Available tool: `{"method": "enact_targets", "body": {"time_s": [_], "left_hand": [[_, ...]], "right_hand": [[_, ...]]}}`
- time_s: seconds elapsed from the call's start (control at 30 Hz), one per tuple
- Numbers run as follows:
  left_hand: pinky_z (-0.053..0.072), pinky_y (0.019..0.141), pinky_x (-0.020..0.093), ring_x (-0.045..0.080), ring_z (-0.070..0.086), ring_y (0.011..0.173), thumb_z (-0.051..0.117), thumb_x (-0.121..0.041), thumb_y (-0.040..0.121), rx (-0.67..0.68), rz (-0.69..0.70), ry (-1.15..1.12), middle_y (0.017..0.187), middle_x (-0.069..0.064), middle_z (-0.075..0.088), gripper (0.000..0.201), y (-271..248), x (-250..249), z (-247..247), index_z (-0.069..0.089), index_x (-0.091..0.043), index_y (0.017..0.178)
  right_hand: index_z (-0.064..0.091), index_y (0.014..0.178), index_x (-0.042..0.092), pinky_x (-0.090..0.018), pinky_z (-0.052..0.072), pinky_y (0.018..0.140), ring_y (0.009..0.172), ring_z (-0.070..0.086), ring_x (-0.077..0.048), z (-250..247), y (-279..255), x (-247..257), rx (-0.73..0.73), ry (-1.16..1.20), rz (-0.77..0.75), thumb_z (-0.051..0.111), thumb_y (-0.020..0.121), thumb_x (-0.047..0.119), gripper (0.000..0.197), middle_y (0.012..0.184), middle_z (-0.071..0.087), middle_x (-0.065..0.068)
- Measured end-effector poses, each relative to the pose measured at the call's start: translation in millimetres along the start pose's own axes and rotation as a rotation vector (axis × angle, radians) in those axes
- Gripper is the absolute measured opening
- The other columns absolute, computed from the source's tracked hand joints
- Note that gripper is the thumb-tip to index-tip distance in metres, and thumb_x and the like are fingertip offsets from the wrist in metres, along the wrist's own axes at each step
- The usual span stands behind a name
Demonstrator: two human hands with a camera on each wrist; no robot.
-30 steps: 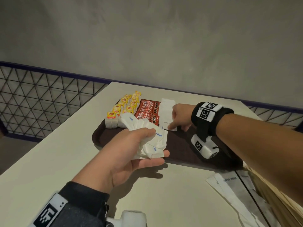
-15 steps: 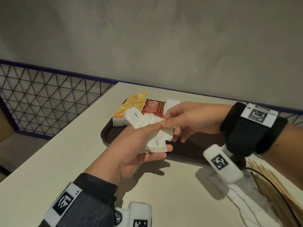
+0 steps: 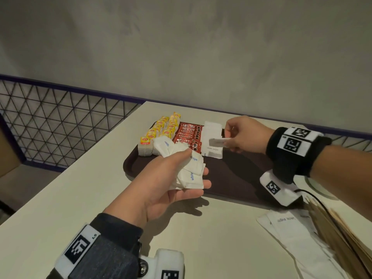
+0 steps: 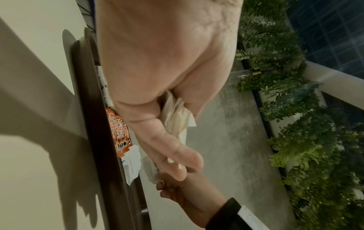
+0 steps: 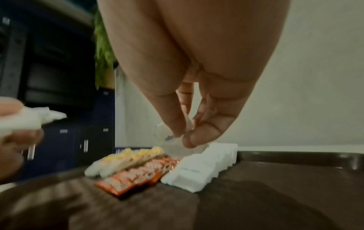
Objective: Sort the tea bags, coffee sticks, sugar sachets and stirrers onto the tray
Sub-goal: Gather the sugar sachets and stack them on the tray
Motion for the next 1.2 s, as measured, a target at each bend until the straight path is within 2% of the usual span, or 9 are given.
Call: {"method": "enact_targets", "body": {"time_s": [0.1,0.17,0.27,0.47,0.6,0.8,1.03,1.13,1.2], "left_hand": [[0.062,0.054,0.031,0.032,0.08,0.088,0.056,-0.035,0.104,-0.006,0.005,-0.008,0.103,0.013,0.08,0.035,4,1,-3,0.061,-0.016,0.134],[0.062,0.054,0.031,0.032,0.08,0.089,0.056,-0.034,0.104,-0.01,0.009,-0.02,0.103,0.013,0.08,0.034,6,1,-5,0.061,-0.016,0.133],[0.061,0.053,0.03,0.033,0.079,0.089,0.056,-0.034,0.105,-0.013,0.012,-0.038,0.103,0.014,0.08,0.033,7,2,-6,0.061,-0.018,0.132],[0.061,0.052,0.03,0.032,0.08,0.087,0.055,-0.033,0.105,0.002,0.01,-0.053,0.101,0.015,0.08,0.031,8,1,-6,0.063,-0.015,0.129],[0.062,0.053,0.031,0.032,0.08,0.086,0.055,-0.033,0.105,0.001,0.016,-0.049,0.099,0.014,0.081,0.029,7,1,-5,0.065,-0.015,0.126],[0.062,0.053,0.03,0.033,0.079,0.088,0.056,-0.033,0.105,0.001,0.02,-0.058,0.101,0.014,0.08,0.033,6,1,-6,0.063,-0.013,0.131],[0.064,0.056,0.034,0.036,0.079,0.088,0.055,-0.033,0.104,0.038,-0.01,-0.094,0.101,0.018,0.08,0.033,7,2,-4,0.063,-0.012,0.129],[0.064,0.057,0.038,0.042,0.077,0.092,0.051,-0.037,0.103,0.085,-0.038,-0.142,0.106,0.023,0.078,0.041,8,2,-5,0.061,-0.012,0.133],[0.064,0.058,0.039,0.045,0.076,0.095,0.045,-0.043,0.103,0.117,-0.047,-0.147,0.109,0.025,0.077,0.048,8,2,-5,0.06,-0.013,0.136]], "right_hand": [[0.062,0.079,0.013,-0.035,0.06,0.065,0.067,0.072,-0.022,7,17,-2,-0.048,-0.088,0.008,0.068,0.082,0.001,0.014,0.07,0.074,-0.005],[0.063,0.079,0.014,-0.025,0.049,0.059,0.071,0.065,-0.017,12,26,4,-0.097,-0.162,-0.021,0.067,0.083,0.0,0.015,0.078,0.069,-0.002],[0.061,0.079,0.018,-0.021,0.039,0.057,0.072,0.055,-0.011,26,33,8,-0.053,-0.284,-0.052,0.068,0.084,0.002,0.018,0.086,0.061,0.001],[0.068,0.097,0.019,-0.025,0.053,0.066,0.08,0.061,-0.012,48,28,2,0.216,-0.388,-0.011,0.078,0.083,0.023,0.017,0.093,0.067,0.001],[0.067,0.096,0.017,-0.037,0.061,0.068,0.08,0.071,-0.024,46,31,1,0.217,-0.356,0.034,0.075,0.087,0.041,0.027,0.091,0.072,-0.005],[0.066,0.093,0.016,-0.025,0.052,0.05,0.056,0.063,-0.015,50,37,2,0.23,-0.392,0.04,0.075,0.089,0.035,0.021,0.08,0.072,-0.004],[0.067,0.095,0.016,-0.03,0.06,0.062,0.067,0.071,-0.022,45,40,4,0.275,-0.4,0.038,0.072,0.091,0.037,0.022,0.083,0.076,-0.01],[0.069,0.096,0.016,-0.026,0.057,0.058,0.058,0.063,-0.014,24,27,19,0.232,-0.222,-0.021,0.07,0.093,0.035,0.02,0.08,0.071,-0.006],[0.07,0.101,0.01,-0.028,0.055,0.062,0.064,0.062,-0.013,11,10,34,0.259,0.146,-0.035,0.07,0.093,0.024,0.016,0.088,0.07,-0.009]]}}
Point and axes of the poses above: each hand's wrist, its own y-axis towards the middle knuckle, its own z-axis out of the palm, x = y × z, the point moved 4 cm from there along y, towards the middle knuckle
